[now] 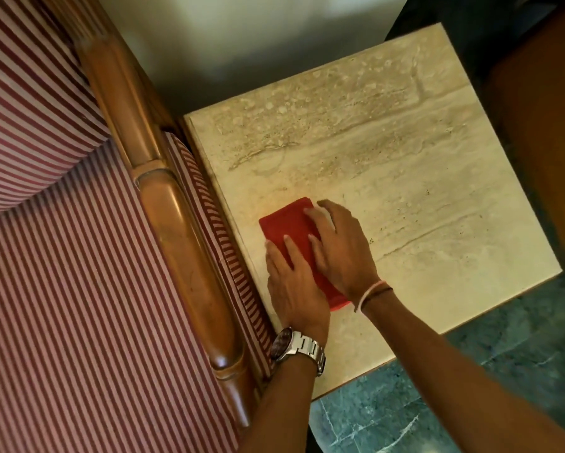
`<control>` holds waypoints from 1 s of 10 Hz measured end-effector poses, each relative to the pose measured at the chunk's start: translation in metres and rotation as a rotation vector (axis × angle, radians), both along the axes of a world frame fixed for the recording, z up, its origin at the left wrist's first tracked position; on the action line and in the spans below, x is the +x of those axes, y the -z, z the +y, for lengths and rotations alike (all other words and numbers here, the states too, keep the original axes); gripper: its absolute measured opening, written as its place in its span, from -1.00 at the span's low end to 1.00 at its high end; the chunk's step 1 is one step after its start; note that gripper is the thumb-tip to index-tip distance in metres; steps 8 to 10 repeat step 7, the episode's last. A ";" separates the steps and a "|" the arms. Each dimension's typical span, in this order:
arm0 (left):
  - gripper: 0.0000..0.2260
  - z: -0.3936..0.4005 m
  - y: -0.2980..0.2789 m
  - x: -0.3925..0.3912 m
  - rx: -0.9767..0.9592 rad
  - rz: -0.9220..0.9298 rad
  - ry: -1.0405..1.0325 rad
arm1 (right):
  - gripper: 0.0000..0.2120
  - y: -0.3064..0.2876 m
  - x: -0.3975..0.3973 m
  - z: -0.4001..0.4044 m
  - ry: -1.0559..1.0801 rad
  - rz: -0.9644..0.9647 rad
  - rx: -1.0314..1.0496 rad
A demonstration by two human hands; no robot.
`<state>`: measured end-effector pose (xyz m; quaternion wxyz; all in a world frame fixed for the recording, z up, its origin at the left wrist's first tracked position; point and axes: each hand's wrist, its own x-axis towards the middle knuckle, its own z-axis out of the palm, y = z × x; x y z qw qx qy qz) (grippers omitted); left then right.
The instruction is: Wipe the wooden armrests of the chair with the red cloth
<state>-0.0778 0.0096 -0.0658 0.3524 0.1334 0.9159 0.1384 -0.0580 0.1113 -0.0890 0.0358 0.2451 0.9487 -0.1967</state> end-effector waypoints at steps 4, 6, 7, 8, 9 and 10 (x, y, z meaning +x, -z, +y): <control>-0.16 -0.007 0.019 -0.001 -0.061 0.033 0.189 | -0.56 0.015 0.042 -0.006 -0.078 -0.194 0.012; -0.27 -0.004 -0.007 -0.022 0.040 0.069 0.203 | -0.47 -0.024 0.019 0.006 -0.031 -0.185 0.029; -0.36 0.003 -0.037 -0.043 0.177 0.173 0.204 | -0.44 -0.061 0.000 0.015 -0.040 -0.107 0.107; -0.36 0.003 -0.037 -0.043 0.177 0.173 0.204 | -0.44 -0.061 0.000 0.015 -0.040 -0.107 0.107; -0.36 0.003 -0.037 -0.043 0.177 0.173 0.204 | -0.44 -0.061 0.000 0.015 -0.040 -0.107 0.107; -0.36 0.003 -0.037 -0.043 0.177 0.173 0.204 | -0.44 -0.061 0.000 0.015 -0.040 -0.107 0.107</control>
